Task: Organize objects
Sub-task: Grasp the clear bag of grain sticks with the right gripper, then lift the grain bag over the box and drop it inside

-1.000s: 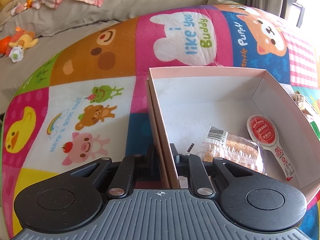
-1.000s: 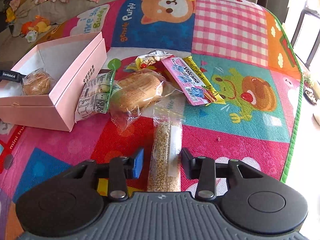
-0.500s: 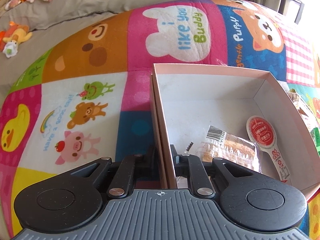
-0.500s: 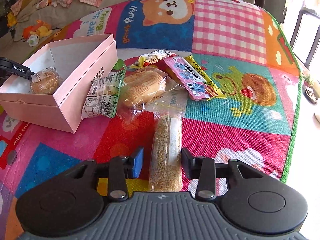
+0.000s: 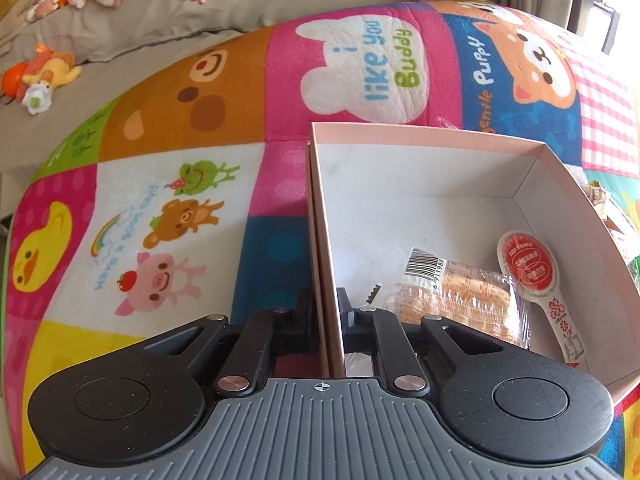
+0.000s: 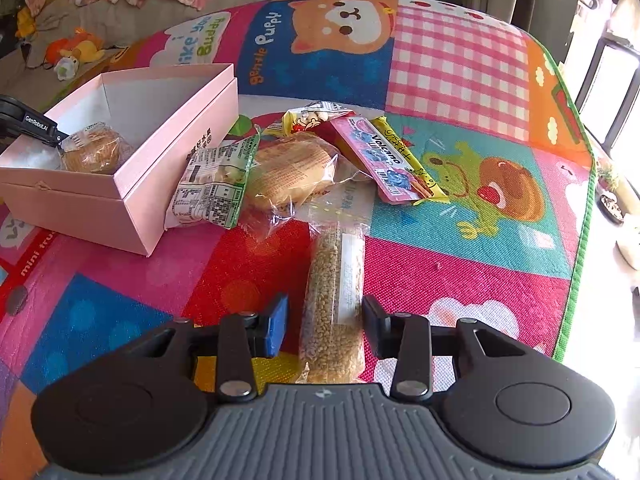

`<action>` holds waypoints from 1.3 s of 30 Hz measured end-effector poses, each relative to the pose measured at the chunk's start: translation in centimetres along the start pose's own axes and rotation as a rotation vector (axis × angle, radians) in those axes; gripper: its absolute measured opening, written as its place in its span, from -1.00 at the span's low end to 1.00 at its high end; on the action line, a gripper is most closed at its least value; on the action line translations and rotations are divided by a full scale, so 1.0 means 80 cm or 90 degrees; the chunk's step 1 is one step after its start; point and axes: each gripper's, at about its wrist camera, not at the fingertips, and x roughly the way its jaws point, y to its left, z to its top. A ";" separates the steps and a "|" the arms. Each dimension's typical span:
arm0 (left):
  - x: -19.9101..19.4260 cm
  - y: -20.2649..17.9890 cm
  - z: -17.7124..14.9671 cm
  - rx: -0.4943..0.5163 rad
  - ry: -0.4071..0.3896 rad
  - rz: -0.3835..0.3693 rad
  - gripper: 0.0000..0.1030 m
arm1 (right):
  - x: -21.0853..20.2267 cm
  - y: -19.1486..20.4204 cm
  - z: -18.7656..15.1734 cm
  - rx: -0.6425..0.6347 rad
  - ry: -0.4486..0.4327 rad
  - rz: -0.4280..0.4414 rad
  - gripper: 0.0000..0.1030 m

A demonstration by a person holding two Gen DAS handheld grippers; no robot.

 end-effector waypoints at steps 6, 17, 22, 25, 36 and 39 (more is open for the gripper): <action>0.000 0.005 0.000 -0.019 -0.008 -0.013 -0.78 | -0.009 0.002 -0.004 -0.001 0.014 0.003 -0.41; 0.001 0.005 -0.002 -0.016 -0.016 -0.014 -0.79 | -0.042 0.013 -0.017 0.033 0.057 0.072 -0.42; 0.003 0.002 0.000 -0.013 -0.016 -0.013 -0.79 | -0.083 0.039 -0.019 0.012 0.044 0.122 -0.42; 0.003 0.002 -0.001 -0.011 -0.017 -0.017 -0.79 | -0.106 0.054 -0.012 -0.005 0.024 0.147 -0.43; 0.003 0.009 -0.004 -0.021 -0.023 -0.038 -0.77 | -0.150 0.083 0.036 -0.065 -0.058 0.156 -0.84; 0.004 0.008 -0.005 -0.016 -0.024 -0.034 -0.77 | -0.145 0.081 0.036 -0.076 -0.061 0.154 -0.83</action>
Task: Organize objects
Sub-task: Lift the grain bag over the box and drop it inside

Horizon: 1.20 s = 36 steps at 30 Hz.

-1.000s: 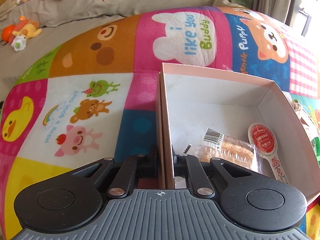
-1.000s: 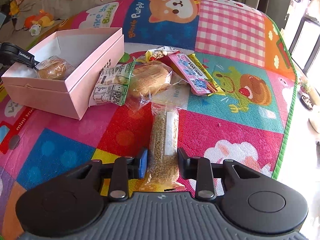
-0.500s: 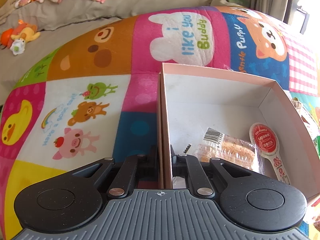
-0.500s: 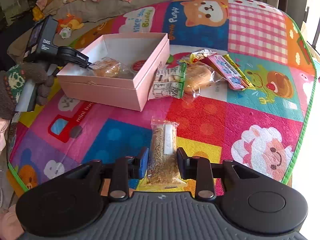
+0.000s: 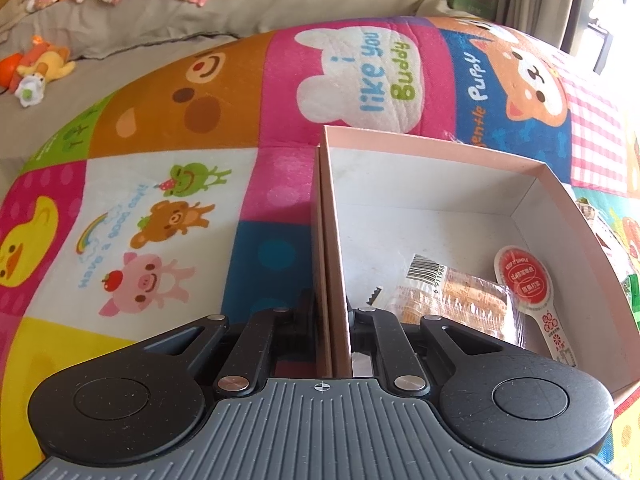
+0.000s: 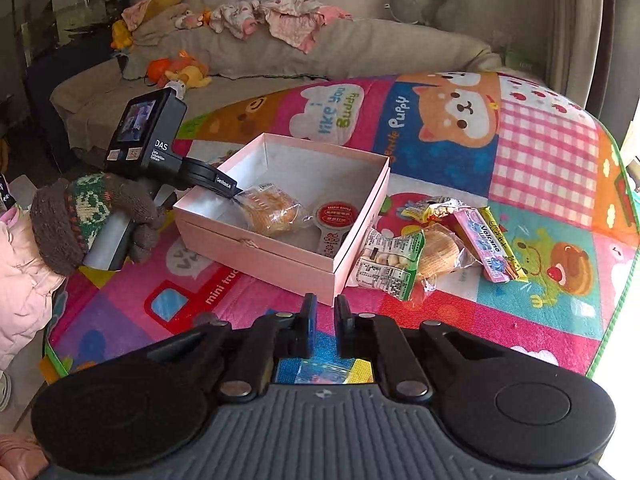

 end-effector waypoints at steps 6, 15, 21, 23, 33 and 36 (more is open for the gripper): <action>0.000 -0.001 0.000 0.005 0.002 0.001 -0.77 | 0.027 -0.004 -0.031 0.012 0.060 0.015 -0.15; -0.001 -0.002 -0.002 0.008 0.001 0.002 -0.77 | 0.073 0.008 -0.079 -0.005 0.166 0.021 -0.19; -0.001 -0.003 -0.002 0.011 0.001 0.002 -0.77 | 0.055 0.001 -0.066 0.014 0.135 0.026 -0.44; -0.001 -0.002 -0.002 0.011 0.002 0.001 -0.77 | 0.043 -0.008 -0.047 0.031 0.104 0.033 -0.45; -0.002 -0.003 -0.003 0.012 0.001 0.001 -0.77 | 0.062 -0.019 0.124 -0.007 -0.061 0.001 -0.45; -0.003 -0.002 -0.003 0.012 0.004 -0.001 -0.76 | 0.105 -0.005 0.164 -0.032 -0.081 -0.015 -0.45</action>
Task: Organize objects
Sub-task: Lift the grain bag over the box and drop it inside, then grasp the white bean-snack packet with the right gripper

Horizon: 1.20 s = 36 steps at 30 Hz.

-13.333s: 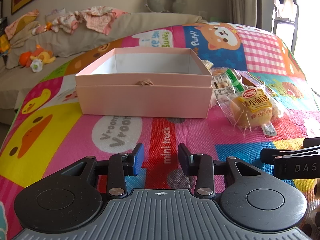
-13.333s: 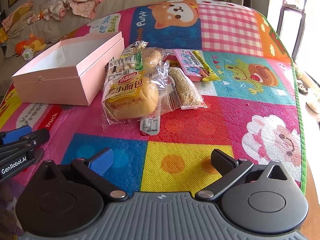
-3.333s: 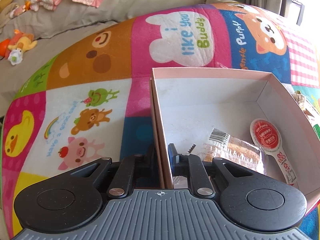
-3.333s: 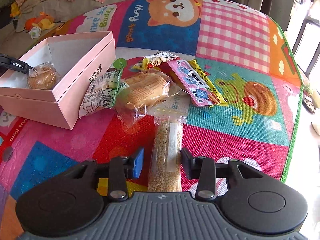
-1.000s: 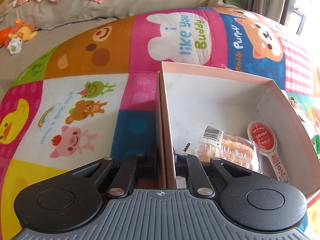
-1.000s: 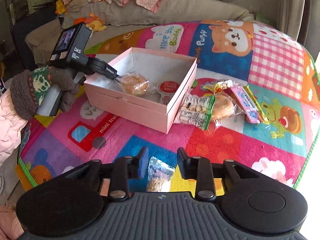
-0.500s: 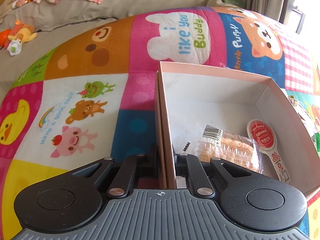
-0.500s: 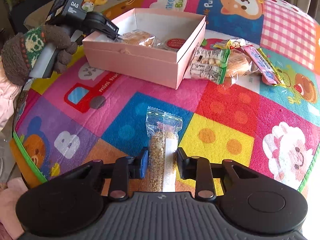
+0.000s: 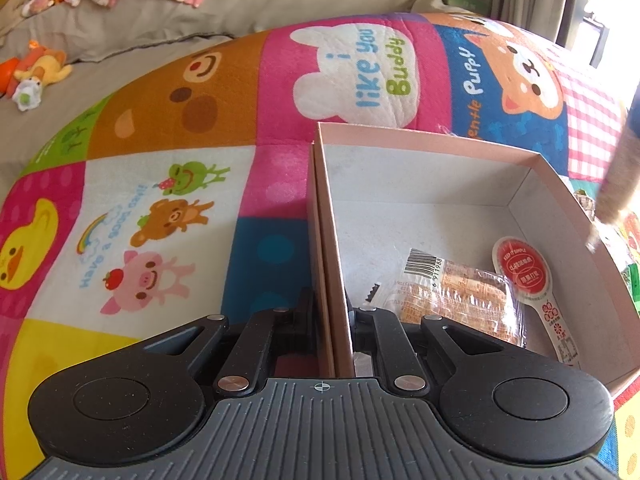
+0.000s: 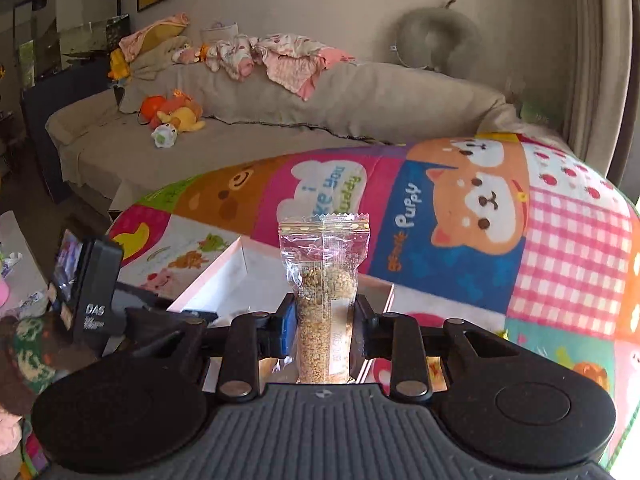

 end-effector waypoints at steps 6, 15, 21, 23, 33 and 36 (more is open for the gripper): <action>-0.003 0.000 -0.002 -0.002 0.003 -0.003 -0.74 | 0.103 0.041 0.034 -0.084 0.026 -0.038 -0.43; -0.002 -0.003 -0.004 -0.003 -0.002 0.003 -0.75 | 0.110 0.006 0.038 0.048 0.015 0.046 0.07; -0.003 -0.001 -0.006 -0.004 -0.007 -0.003 -0.74 | 0.081 -0.040 0.004 0.048 0.025 -0.015 0.11; -0.003 -0.002 -0.006 -0.003 -0.009 -0.001 -0.74 | 0.071 -0.057 -0.013 0.053 0.028 -0.043 0.17; -0.003 -0.005 -0.007 -0.002 -0.010 0.005 -0.74 | 0.043 -0.128 -0.116 0.178 0.120 -0.041 0.24; -0.003 -0.007 -0.006 -0.001 -0.006 0.009 -0.74 | 0.038 -0.125 -0.126 0.175 0.104 -0.050 0.14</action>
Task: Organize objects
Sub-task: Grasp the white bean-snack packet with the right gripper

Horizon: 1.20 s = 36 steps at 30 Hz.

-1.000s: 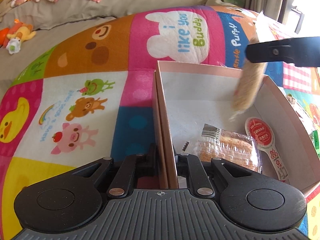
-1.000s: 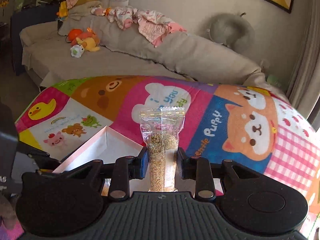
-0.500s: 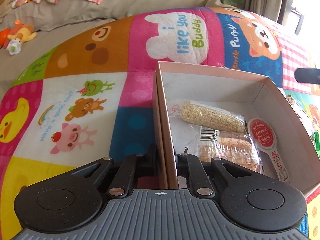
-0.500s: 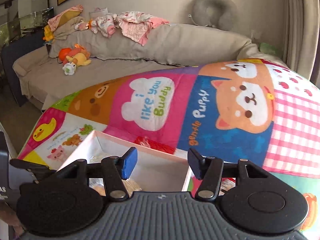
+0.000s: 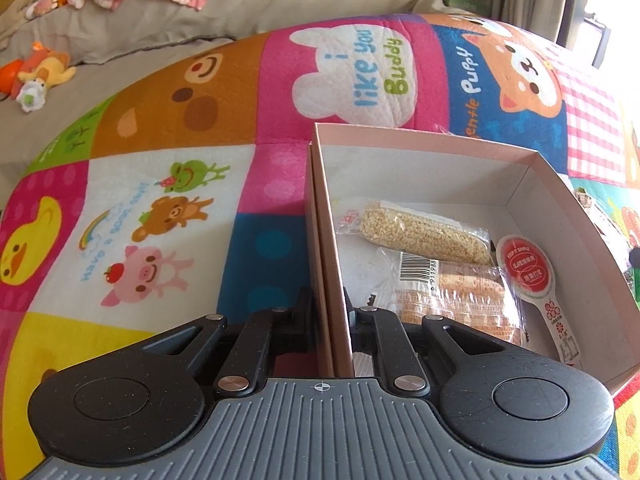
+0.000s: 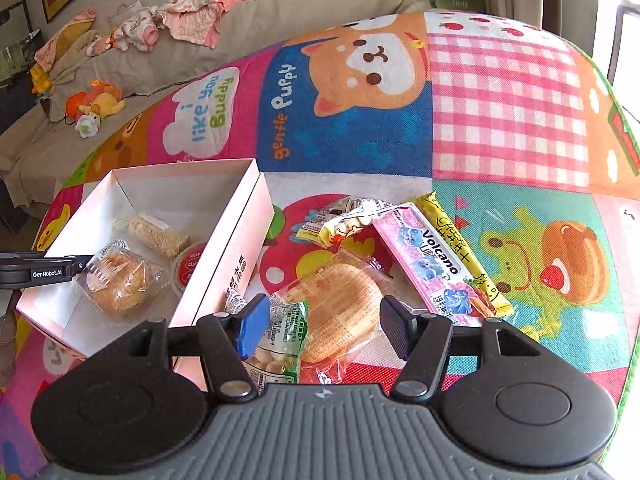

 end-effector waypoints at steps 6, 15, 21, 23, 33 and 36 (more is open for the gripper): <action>0.000 -0.003 0.000 -0.004 0.003 0.006 -0.74 | 0.020 -0.011 0.061 0.021 -0.041 -0.006 0.03; -0.001 0.001 -0.001 -0.011 0.005 -0.002 -0.75 | 0.127 -0.078 0.096 0.118 0.019 -0.080 0.27; -0.002 0.001 -0.002 -0.014 0.001 -0.005 -0.75 | 0.092 -0.114 0.054 0.157 0.041 -0.001 0.12; -0.002 0.001 -0.002 -0.014 0.001 -0.006 -0.74 | 0.071 -0.123 0.038 0.172 0.045 0.006 0.04; -0.002 0.001 -0.002 -0.016 0.001 -0.005 -0.74 | -0.035 -0.127 -0.069 0.171 0.055 -0.020 0.10; -0.002 0.001 -0.002 -0.016 0.003 -0.003 -0.74 | -0.054 -0.106 -0.095 0.130 0.081 -0.008 0.09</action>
